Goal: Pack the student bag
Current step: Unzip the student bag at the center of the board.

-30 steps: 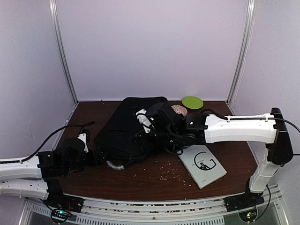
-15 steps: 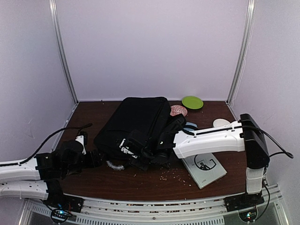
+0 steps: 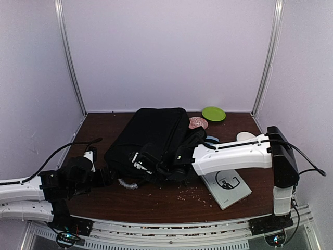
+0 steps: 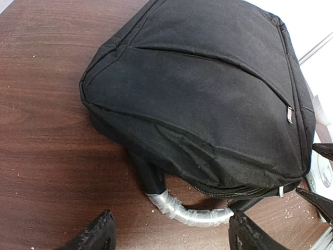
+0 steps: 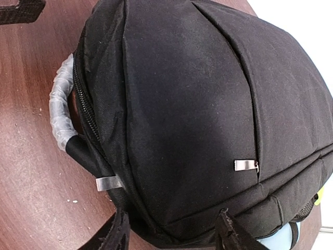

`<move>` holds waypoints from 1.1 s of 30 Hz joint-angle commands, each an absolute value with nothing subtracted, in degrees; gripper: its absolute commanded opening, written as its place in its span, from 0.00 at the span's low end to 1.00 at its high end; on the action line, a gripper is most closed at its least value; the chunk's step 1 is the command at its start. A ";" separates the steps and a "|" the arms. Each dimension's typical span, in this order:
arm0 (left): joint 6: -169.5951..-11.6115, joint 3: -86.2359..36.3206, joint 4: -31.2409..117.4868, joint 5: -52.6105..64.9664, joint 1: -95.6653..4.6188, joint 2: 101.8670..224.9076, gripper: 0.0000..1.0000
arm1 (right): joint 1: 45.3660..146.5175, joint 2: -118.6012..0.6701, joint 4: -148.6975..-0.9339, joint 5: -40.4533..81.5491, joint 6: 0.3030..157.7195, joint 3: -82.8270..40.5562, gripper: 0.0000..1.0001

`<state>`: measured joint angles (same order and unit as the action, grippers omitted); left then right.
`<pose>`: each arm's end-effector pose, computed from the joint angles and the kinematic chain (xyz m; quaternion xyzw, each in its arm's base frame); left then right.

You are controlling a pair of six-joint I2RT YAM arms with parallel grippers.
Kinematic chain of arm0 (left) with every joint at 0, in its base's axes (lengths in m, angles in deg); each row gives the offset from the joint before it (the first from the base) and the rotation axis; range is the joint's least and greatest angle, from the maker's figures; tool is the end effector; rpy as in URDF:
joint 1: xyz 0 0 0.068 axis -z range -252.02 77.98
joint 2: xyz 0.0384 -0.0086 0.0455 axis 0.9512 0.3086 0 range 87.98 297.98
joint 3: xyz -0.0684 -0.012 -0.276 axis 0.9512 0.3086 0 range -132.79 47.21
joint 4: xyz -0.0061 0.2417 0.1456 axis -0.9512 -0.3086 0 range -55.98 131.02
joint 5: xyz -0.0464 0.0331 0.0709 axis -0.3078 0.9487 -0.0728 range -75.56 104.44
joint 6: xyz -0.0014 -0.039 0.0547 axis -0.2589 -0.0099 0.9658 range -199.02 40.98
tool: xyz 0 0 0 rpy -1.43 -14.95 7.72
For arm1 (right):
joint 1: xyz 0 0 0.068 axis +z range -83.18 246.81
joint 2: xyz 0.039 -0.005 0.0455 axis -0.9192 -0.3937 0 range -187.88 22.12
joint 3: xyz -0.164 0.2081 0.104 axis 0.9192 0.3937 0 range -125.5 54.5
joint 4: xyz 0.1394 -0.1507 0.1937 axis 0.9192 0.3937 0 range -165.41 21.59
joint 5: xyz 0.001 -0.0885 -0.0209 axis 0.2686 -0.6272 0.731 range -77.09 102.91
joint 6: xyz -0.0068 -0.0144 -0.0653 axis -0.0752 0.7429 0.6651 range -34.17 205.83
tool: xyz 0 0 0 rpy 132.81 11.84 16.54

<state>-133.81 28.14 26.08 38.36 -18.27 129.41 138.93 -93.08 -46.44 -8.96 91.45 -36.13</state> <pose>0.1243 -0.1328 0.1756 -0.0998 0.8758 -0.2441 0.4043 0.1661 0.4497 0.2073 -0.5390 0.7633 0.0178 0.3557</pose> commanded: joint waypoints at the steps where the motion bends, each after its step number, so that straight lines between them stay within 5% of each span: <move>1: -134.00 28.48 26.78 39.36 -17.97 128.85 0.76 | 138.73 -94.25 -45.79 -9.81 92.79 -37.73 0.55; 12: -133.53 27.76 26.55 38.99 -17.97 129.30 0.76 | 138.77 -97.38 -44.75 -16.66 94.26 -39.80 0.30; 19: -132.61 26.63 25.91 39.40 -17.97 129.63 0.76 | 138.79 -93.42 -48.40 -18.14 94.25 -37.79 0.00; 33: -120.62 21.35 34.10 30.31 -17.97 131.50 0.73 | 138.19 -83.67 -49.96 -12.57 82.11 -39.22 0.00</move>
<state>-126.01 24.12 27.70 36.11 -18.27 130.70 138.47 -87.51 -47.79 -13.73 88.09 -37.99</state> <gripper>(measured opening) 0.745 0.003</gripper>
